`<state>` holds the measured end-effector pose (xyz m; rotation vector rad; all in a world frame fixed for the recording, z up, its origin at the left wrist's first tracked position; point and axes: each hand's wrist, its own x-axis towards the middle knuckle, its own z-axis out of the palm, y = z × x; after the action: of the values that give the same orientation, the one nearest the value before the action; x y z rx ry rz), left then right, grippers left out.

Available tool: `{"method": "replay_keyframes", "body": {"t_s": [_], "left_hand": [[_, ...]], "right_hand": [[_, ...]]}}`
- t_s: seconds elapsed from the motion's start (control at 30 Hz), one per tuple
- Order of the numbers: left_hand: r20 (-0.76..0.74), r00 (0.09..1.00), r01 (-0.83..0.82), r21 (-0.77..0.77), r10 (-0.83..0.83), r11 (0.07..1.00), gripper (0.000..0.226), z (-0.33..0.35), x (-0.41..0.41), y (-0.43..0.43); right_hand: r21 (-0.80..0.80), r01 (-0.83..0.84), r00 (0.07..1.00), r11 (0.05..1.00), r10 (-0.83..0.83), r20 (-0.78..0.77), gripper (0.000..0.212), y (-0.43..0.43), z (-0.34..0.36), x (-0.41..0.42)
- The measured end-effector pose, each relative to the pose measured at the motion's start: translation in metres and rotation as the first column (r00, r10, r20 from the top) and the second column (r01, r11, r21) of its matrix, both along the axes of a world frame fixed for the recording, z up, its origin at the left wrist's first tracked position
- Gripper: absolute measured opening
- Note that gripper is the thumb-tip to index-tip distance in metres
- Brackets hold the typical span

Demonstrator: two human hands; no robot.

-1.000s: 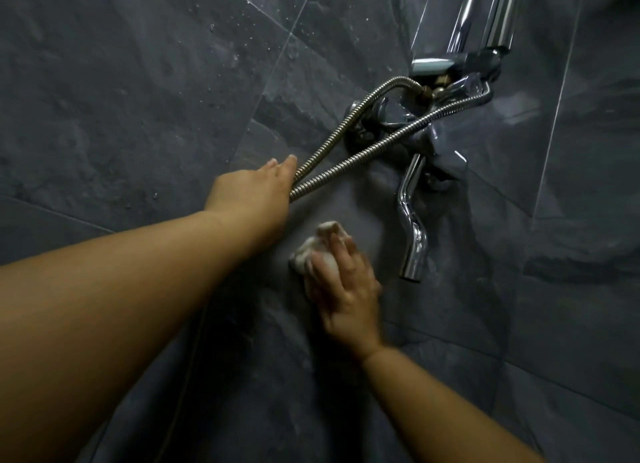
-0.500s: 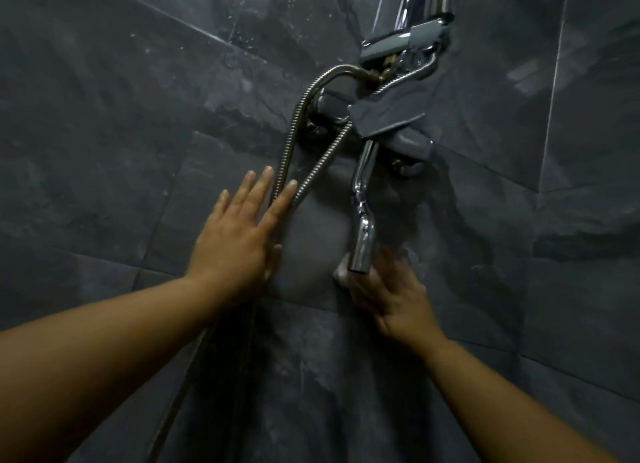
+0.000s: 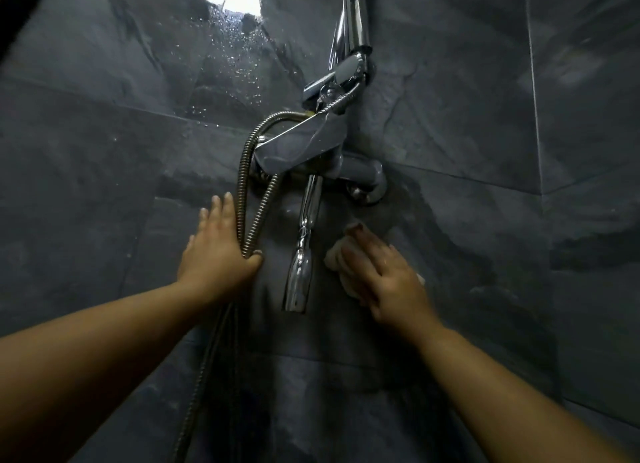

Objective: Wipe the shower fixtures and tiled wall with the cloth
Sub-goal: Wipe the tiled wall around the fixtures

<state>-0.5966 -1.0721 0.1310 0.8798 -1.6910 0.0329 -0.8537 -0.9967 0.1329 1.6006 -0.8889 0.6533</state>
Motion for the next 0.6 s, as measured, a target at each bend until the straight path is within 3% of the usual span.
{"method": "replay_keyframes", "body": {"t_s": [0.17,0.23,0.33,0.4,0.6], "left_hand": [[-0.034,0.999,-0.022,0.052,0.023,0.998,0.087,0.006,-0.009,-0.003],[-0.042,0.999,-0.029,0.045,0.031,0.999,0.087,0.005,-0.01,-0.003],[-0.013,0.998,-0.062,0.057,0.062,0.996,0.087,0.005,-0.01,-0.002],[0.015,0.996,-0.09,0.066,0.089,0.994,0.087,0.007,-0.012,-0.002],[0.027,0.993,-0.116,0.061,0.114,0.991,0.084,0.007,-0.01,-0.005]], "right_hand": [[-0.136,-0.158,0.973,0.978,0.177,0.148,0.041,-0.012,0.039,0.032],[-0.175,-0.154,0.986,0.972,0.162,0.032,0.04,-0.017,0.027,0.027],[-0.098,-0.089,0.978,0.991,0.069,-0.199,0.039,-0.012,0.012,0.002],[-0.075,-0.06,0.964,0.995,0.038,-0.265,0.039,-0.01,0.022,-0.001],[-0.155,-0.155,0.984,0.976,0.14,-0.107,0.039,-0.027,0.058,0.042]]}}
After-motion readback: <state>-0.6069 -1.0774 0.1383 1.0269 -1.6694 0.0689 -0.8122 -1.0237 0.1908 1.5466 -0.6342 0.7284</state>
